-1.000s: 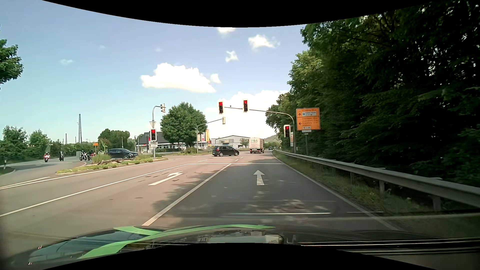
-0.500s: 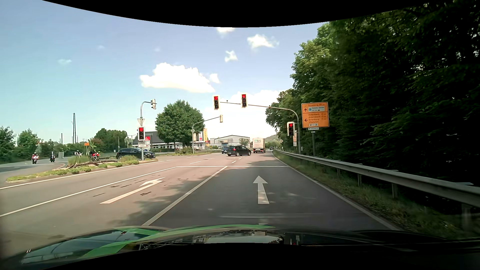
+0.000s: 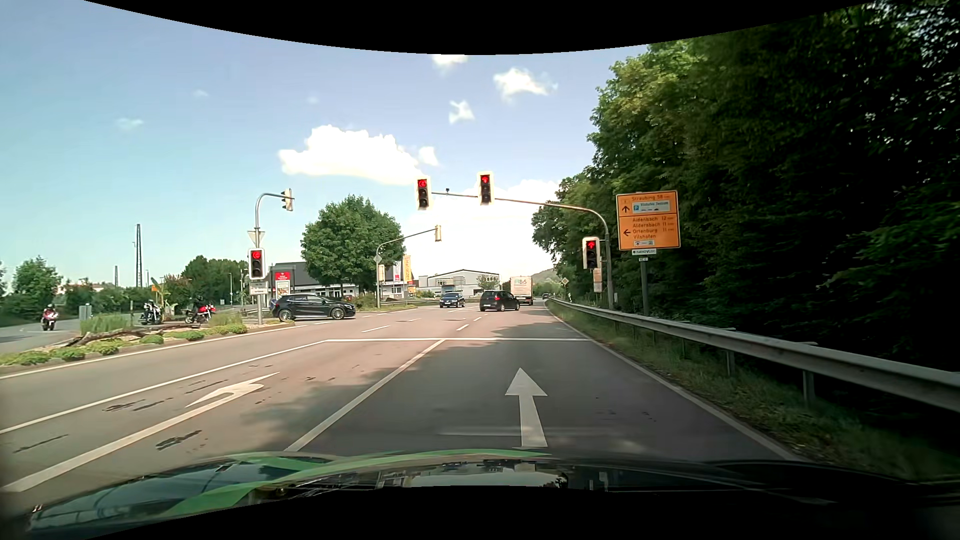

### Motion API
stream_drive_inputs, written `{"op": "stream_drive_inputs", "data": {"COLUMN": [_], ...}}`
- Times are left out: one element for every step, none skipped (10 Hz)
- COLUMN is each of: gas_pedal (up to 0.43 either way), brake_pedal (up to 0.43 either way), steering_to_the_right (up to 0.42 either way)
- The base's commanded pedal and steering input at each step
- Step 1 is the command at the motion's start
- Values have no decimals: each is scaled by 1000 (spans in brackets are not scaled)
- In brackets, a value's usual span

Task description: Follow the waypoints while adhering to traffic rules and regulations

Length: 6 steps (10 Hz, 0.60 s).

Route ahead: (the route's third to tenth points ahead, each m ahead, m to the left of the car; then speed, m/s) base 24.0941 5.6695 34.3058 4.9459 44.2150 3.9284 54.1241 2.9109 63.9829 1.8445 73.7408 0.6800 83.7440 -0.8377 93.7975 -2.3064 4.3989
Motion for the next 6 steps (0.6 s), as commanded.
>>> {"op": "stream_drive_inputs", "data": {"gas_pedal": [0, 0, 0, 0, 0, 0], "brake_pedal": [122, 122, 122, 122, 128, 134], "steering_to_the_right": [0, 0, 0, 0, 0, 1]}}
